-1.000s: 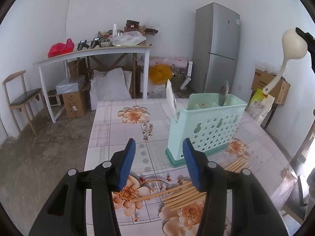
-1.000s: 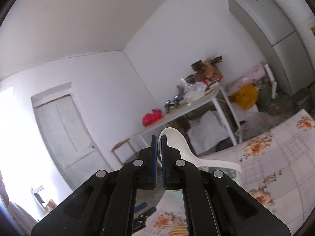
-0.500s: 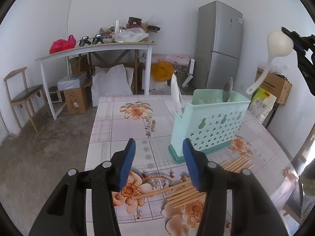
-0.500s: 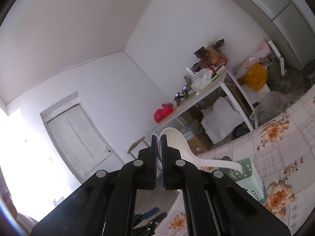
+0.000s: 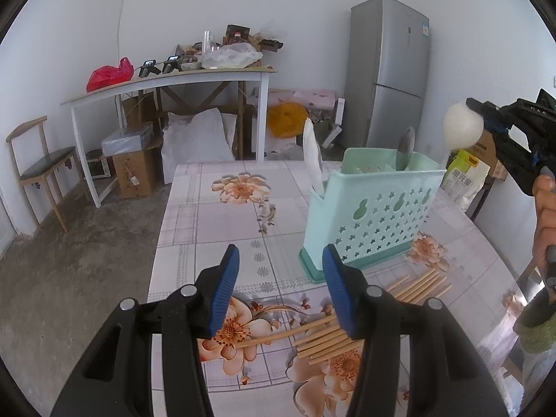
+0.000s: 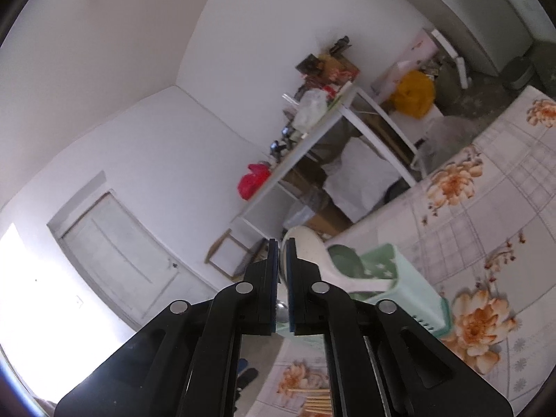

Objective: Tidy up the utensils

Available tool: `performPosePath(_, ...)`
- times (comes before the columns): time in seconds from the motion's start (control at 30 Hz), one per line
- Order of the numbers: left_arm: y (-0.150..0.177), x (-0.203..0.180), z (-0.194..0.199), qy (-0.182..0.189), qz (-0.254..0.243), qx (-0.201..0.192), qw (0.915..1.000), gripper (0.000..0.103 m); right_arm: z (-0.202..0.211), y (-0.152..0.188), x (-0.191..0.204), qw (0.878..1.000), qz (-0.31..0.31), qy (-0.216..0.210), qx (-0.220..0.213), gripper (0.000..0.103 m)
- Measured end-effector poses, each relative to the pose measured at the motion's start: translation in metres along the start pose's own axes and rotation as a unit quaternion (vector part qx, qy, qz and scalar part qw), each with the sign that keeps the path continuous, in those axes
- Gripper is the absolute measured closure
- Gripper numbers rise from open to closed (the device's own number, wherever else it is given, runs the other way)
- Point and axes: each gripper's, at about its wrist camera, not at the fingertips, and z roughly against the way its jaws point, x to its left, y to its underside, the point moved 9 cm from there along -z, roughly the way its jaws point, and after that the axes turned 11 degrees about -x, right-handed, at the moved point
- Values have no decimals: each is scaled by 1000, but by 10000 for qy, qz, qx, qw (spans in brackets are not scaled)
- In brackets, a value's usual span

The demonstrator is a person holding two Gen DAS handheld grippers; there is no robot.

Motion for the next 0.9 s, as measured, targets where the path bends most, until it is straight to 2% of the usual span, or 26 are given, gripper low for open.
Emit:
performPosePath(0.07,0,-2,-2,13,7,15,10000,55,1,1,-2,9998,99,141,32,95)
performPosePath(0.1,0,-3,-3,23,11,24,10000,55,-2,1,-4,9997,132,204,54,89)
performPosePath(0.13,1,-3,-3,31,11,34,10000,55,-1,2,-6,9994,170,294,67,78)
performPosePath(0.2,3,-4,-4,52,-2,67,10000,55,-2,3,-10,9990,225,389,44,66)
performPosePath(0.33,8,-6,-6,56,-38,144,9999,55,8,7,-22,9983,234,526,16,57)
performPosePath(0.47,11,-3,-8,30,-38,191,9998,52,22,21,-40,9968,196,767,110,55)
performPosePath(0.63,13,-5,-12,48,-57,251,9997,51,44,64,-59,9914,251,1139,601,55)
performPosePath(0.77,19,-14,-17,146,-91,363,9992,51,55,107,-66,9824,409,1455,1101,55)
performPosePath(0.9,27,-24,-23,276,-100,449,9986,51,60,152,-66,9678,753,1784,1609,55)
